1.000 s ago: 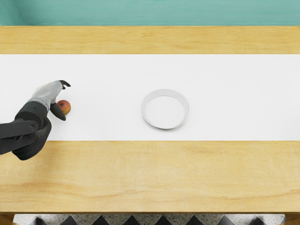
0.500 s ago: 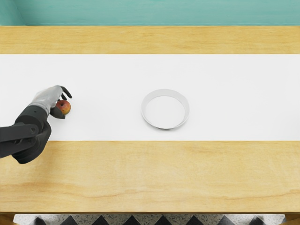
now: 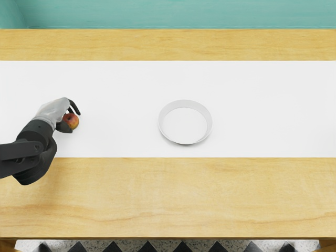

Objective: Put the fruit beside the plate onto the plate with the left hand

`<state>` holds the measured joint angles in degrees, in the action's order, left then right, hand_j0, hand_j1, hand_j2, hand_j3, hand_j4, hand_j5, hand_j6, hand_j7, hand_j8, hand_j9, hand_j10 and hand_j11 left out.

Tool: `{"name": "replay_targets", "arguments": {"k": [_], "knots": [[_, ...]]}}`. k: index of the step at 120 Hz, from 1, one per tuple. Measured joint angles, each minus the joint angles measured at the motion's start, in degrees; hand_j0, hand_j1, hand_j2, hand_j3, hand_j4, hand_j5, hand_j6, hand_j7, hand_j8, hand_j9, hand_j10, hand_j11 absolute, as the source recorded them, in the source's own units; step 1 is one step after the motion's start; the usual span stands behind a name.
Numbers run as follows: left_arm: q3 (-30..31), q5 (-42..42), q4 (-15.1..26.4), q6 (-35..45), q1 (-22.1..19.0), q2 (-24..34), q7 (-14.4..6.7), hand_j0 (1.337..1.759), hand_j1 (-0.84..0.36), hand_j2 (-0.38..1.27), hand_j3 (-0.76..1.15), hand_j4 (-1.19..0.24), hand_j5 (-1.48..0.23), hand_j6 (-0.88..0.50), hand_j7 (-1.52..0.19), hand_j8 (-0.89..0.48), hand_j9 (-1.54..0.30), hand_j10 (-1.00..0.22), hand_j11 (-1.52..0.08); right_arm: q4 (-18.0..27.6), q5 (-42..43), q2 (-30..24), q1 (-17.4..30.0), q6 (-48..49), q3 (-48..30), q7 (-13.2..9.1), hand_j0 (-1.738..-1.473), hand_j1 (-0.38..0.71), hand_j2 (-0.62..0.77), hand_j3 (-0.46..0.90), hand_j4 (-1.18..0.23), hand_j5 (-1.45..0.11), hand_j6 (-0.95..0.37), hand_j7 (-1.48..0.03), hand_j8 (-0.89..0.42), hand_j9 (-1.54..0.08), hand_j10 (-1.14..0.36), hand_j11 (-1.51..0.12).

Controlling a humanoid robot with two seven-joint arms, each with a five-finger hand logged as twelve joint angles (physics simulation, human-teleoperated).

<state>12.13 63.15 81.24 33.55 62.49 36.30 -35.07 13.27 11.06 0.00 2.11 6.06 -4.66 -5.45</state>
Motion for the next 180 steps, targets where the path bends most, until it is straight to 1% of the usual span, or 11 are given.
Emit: {"name": "replay_targets", "arguments": {"k": [27,54,66,88,115,134,150,157,162,169,180], "knots": [[0.07,-0.29,-0.02,0.05,0.00,0.00,-0.01,1.652,-0.33,0.25,0.00,-0.68,-0.81,-0.45,-0.85,-0.44,-0.87,-0.65,-0.86,0.00,-0.01,0.00,0.00,0.00,0.00,0.00,-1.658,-0.33,0.00,0.00,-0.02,-0.02,-0.02,-0.02,-0.02,-0.02,-0.02,-0.02],[-1.20,-2.23,-0.04,-0.79,0.70,-1.57,-0.04,1.653,-0.30,0.36,0.00,-0.70,-0.88,-0.51,-0.89,-0.49,-0.91,-0.69,-0.91,0.00,0.00,0.00,0.00,0.00,0.00,0.00,-1.658,-0.33,0.00,0.00,-0.02,-0.02,-0.02,-0.02,-0.02,-0.02,-0.02,-0.02],[-6.63,-5.61,-0.03,-6.33,0.61,-1.68,0.01,1.654,-0.32,0.41,0.00,-0.70,-0.91,-0.50,-0.91,-0.48,-0.92,-0.69,-0.91,0.00,0.01,0.00,0.00,0.00,0.00,0.00,-1.658,-0.33,0.00,0.00,-0.02,-0.02,-0.02,-0.02,-0.02,-0.02,-0.02,-0.02],[-21.01,-12.21,-0.04,-23.70,1.34,-2.06,0.04,1.655,-0.35,0.45,0.00,-0.68,-0.96,-0.47,-0.94,-0.46,-0.93,-0.70,-0.92,0.00,0.00,0.00,0.00,0.00,0.00,0.00,-1.658,-0.33,0.00,0.00,-0.02,-0.02,-0.02,-0.02,-0.02,-0.02,-0.02,-0.02],[-29.49,-14.18,-0.27,-28.82,3.70,-11.83,0.08,1.657,-0.38,0.53,0.00,-0.68,-0.98,-0.45,-0.95,-0.44,-0.93,-0.71,-0.93,0.00,0.00,0.00,0.00,0.00,0.00,0.00,-1.658,-0.33,0.00,0.00,-0.02,-0.02,-0.02,-0.02,-0.02,-0.02,-0.02,-0.02],[-31.04,-14.33,-2.33,-29.31,3.95,-16.93,0.06,1.658,-0.41,0.63,0.00,-0.69,-0.97,-0.48,-0.95,-0.47,-0.93,-0.71,-0.93,0.00,0.00,0.00,0.00,0.00,0.00,0.00,-1.658,-0.33,0.00,0.00,-0.02,-0.02,-0.02,-0.02,-0.02,-0.02,-0.02,-0.02],[-31.17,-14.32,-5.78,-29.36,3.84,-20.46,0.06,1.657,-0.38,0.61,0.00,-0.69,-0.96,-0.50,-0.94,-0.48,-0.93,-0.71,-0.93,0.00,0.01,0.00,0.00,0.00,0.00,0.00,-1.658,-0.33,0.00,0.00,-0.02,-0.02,-0.02,-0.02,-0.02,-0.02,-0.02,-0.02],[-31.17,-14.27,-6.86,-29.36,3.90,-20.72,0.07,1.657,-0.36,0.52,0.00,-0.65,-0.90,-0.50,-0.88,-0.49,-0.87,-0.67,-0.87,0.00,0.01,0.00,0.00,0.00,0.00,0.00,-1.658,-0.33,0.00,0.00,-0.02,-0.02,-0.02,-0.02,-0.02,-0.02,-0.02,-0.02],[-31.26,-14.14,-7.42,-29.17,3.95,-22.68,0.07,1.657,-0.29,0.44,0.00,-0.59,-0.79,-0.46,-0.78,-0.49,-0.78,-0.59,-0.78,0.00,0.01,0.00,0.00,0.00,0.00,0.00,-1.658,-0.33,0.00,0.00,-0.02,-0.02,-0.02,-0.02,-0.02,-0.02,-0.02,-0.02],[-31.37,-14.13,-8.98,-28.94,3.95,-25.84,0.07,1.658,-0.15,0.33,0.00,-0.46,-0.62,-0.37,-0.61,-0.39,-0.61,-0.46,-0.61,0.00,0.01,0.00,0.00,0.00,0.00,0.00,-1.658,-0.33,0.00,0.00,-0.02,-0.02,-0.02,-0.02,-0.02,-0.02,-0.02,-0.02],[-31.42,-14.11,-11.23,-28.76,3.95,-26.60,0.07,1.658,0.01,0.22,0.00,-0.31,-0.42,-0.25,-0.41,-0.26,-0.41,-0.31,-0.41,0.00,0.00,0.00,0.00,0.00,0.00,0.00,-1.658,-0.33,0.00,0.00,-0.02,-0.02,-0.02,-0.02,-0.02,-0.02,-0.02,-0.02]]}}
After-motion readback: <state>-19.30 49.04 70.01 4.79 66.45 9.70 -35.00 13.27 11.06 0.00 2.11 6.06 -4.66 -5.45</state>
